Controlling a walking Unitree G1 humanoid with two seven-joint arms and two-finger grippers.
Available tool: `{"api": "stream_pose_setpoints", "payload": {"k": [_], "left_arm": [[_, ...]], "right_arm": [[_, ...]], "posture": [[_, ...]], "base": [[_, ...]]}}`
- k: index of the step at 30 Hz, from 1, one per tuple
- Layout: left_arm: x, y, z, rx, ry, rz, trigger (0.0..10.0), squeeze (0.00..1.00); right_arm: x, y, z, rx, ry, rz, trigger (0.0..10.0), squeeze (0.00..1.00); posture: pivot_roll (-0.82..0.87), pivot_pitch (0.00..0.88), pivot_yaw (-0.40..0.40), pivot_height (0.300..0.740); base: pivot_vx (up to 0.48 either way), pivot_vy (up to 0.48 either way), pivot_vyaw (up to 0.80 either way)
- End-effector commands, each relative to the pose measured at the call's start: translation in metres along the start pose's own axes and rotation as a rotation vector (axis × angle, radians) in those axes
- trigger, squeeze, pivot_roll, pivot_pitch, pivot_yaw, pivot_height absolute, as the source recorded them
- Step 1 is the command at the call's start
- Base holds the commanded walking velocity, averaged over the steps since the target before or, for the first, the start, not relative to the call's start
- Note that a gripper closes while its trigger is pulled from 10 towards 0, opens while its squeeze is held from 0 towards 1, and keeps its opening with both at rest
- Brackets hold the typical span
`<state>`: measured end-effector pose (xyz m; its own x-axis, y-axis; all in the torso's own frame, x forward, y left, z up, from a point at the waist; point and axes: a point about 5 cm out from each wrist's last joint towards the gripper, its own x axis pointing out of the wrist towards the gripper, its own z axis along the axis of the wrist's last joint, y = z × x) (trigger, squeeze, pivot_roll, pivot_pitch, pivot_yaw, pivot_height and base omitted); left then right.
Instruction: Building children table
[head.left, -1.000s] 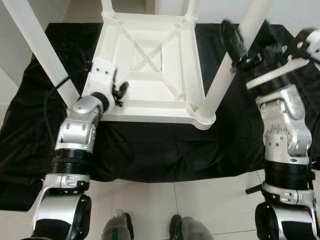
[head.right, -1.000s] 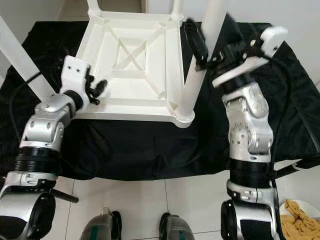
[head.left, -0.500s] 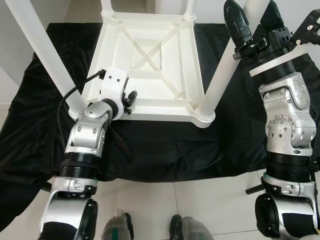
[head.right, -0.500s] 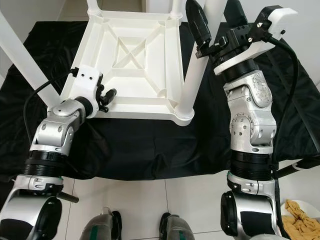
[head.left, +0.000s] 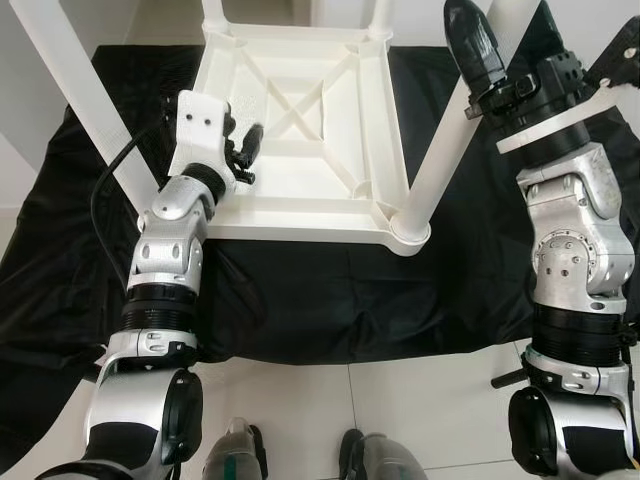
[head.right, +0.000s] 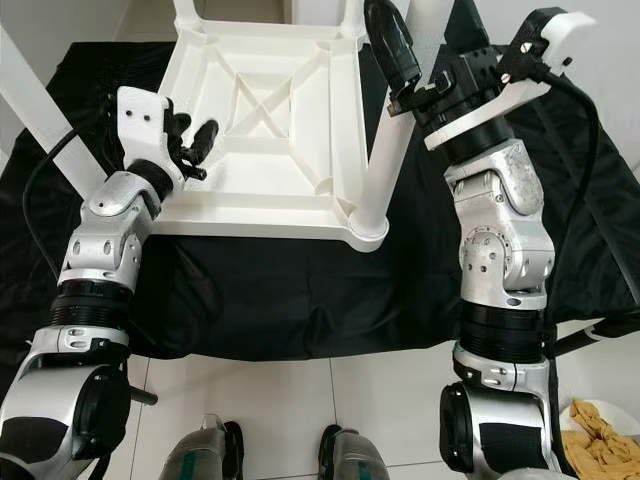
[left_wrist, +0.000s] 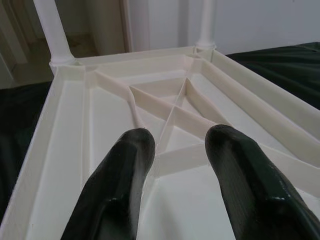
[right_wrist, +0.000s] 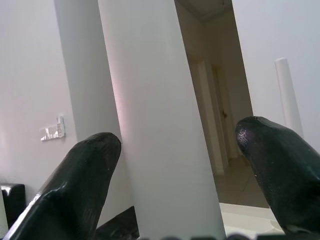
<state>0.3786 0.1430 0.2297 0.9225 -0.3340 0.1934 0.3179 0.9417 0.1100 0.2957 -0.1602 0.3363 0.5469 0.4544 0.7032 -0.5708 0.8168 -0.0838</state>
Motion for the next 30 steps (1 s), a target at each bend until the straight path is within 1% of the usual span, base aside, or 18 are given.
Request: {"api": "stream_pose_setpoints", "payload": {"k": [1, 3, 7, 10, 14, 15, 16, 17, 18, 19, 20, 21, 24, 25, 27, 28, 30], "left_arm": [[-0.003, 0.019, -0.006, -0.02, 0.009, 0.362, 10.0, 0.0], [-0.003, 0.018, -0.011, -0.027, 0.008, 0.379, 10.0, 0.0], [-0.003, 0.018, -0.016, -0.034, -0.003, 0.395, 10.0, 0.0], [-0.004, 0.018, -0.021, -0.044, -0.003, 0.409, 10.0, 0.0], [-0.004, 0.018, -0.022, -0.044, -0.001, 0.409, 10.0, 0.0], [-0.004, 0.018, -0.023, -0.045, 0.001, 0.408, 10.0, 0.0], [-0.004, 0.018, -0.023, -0.045, 0.001, 0.408, 10.0, 0.0], [-0.003, 0.017, -0.024, -0.045, 0.003, 0.408, 10.0, 0.0], [-0.003, 0.017, -0.024, -0.045, 0.003, 0.408, 10.0, 0.0], [-0.003, 0.017, -0.025, -0.046, 0.003, 0.408, 10.0, 0.0], [-0.003, 0.017, -0.025, -0.046, 0.003, 0.408, 10.0, 0.0], [-0.003, 0.016, -0.026, -0.05, 0.001, 0.409, 10.0, 0.0], [-0.003, 0.016, -0.026, -0.052, -0.002, 0.409, 10.0, 0.0], [-0.002, 0.015, -0.027, -0.055, -0.004, 0.408, 10.0, 0.0], [-0.002, 0.014, -0.028, -0.057, -0.005, 0.407, 10.0, 0.0], [-0.002, 0.014, -0.028, -0.057, -0.005, 0.407, 10.0, 0.0], [-0.002, 0.014, -0.029, -0.06, -0.008, 0.408, 10.0, 0.0]], "right_arm": [[0.0, 0.003, 0.005, -0.015, -0.009, 0.018, 10.0, 0.0], [-0.001, -0.001, 0.011, -0.028, -0.026, -0.005, 10.0, 0.0], [-0.001, -0.003, 0.015, -0.032, -0.041, -0.019, 10.0, 0.0], [0.001, -0.006, 0.025, -0.046, -0.063, -0.024, 10.0, 0.0], [0.001, -0.006, 0.027, -0.046, -0.067, -0.023, 10.0, 0.0], [0.003, -0.006, 0.031, -0.051, -0.081, -0.012, 10.0, 0.0], [0.003, -0.006, 0.031, -0.051, -0.081, -0.012, 10.0, 0.0], [0.007, -0.005, 0.037, -0.052, -0.103, -0.002, 10.0, 0.0], [0.007, -0.005, 0.037, -0.052, -0.103, -0.002, 10.0, 0.0], [0.011, -0.003, 0.044, -0.054, -0.128, 0.011, 10.0, 0.0], [0.011, -0.003, 0.044, -0.054, -0.128, 0.011, 10.0, 0.0], [0.015, 0.0, 0.051, -0.055, -0.151, 0.024, 10.0, 0.0], [0.017, 0.001, 0.055, -0.055, -0.164, 0.03, 10.0, 0.0], [0.021, 0.003, 0.06, -0.059, -0.184, 0.036, 10.0, 0.0], [0.023, 0.004, 0.063, -0.062, -0.196, 0.039, 10.0, 0.0], [0.023, 0.004, 0.063, -0.062, -0.196, 0.039, 10.0, 0.0], [0.025, 0.002, 0.07, -0.066, -0.227, 0.025, 10.0, 0.0]], "posture": [[0.07, 0.133, 0.005, 0.74], [0.06, 0.132, 0.01, 0.74], [0.06, 0.133, 0.014, 0.74], [0.05, 0.135, 0.017, 0.74], [0.05, 0.135, 0.017, 0.74], [0.05, 0.136, 0.017, 0.74], [0.05, 0.136, 0.017, 0.74], [0.04, 0.135, 0.015, 0.74], [0.04, 0.135, 0.015, 0.74], [0.04, 0.133, 0.011, 0.74], [0.04, 0.133, 0.011, 0.74], [0.04, 0.131, 0.01, 0.74], [0.04, 0.131, 0.008, 0.74], [0.03, 0.13, 0.004, 0.74], [0.03, 0.129, 0.003, 0.74], [0.03, 0.129, 0.003, 0.74], [0.03, 0.123, -0.006, 0.74]], "base": [[0.0, 0.0, 0.0], [0.0, 0.0, 0.0], [0.0, 0.0, 0.0], [0.0, 0.0, 0.0], [0.0, 0.0, 0.0], [0.0, 0.0, 0.0], [0.0, 0.0, 0.0], [0.0, 0.0, 0.0], [0.0, 0.0, 0.0], [0.0, 0.0, 0.0], [0.0, 0.0, 0.0], [0.0, 0.0, 0.0], [0.0, 0.0, 0.0], [0.0, 0.0, 0.0], [0.0, 0.0, 0.0], [0.0, 0.0, 0.0], [0.0, 0.0, 0.0]]}}
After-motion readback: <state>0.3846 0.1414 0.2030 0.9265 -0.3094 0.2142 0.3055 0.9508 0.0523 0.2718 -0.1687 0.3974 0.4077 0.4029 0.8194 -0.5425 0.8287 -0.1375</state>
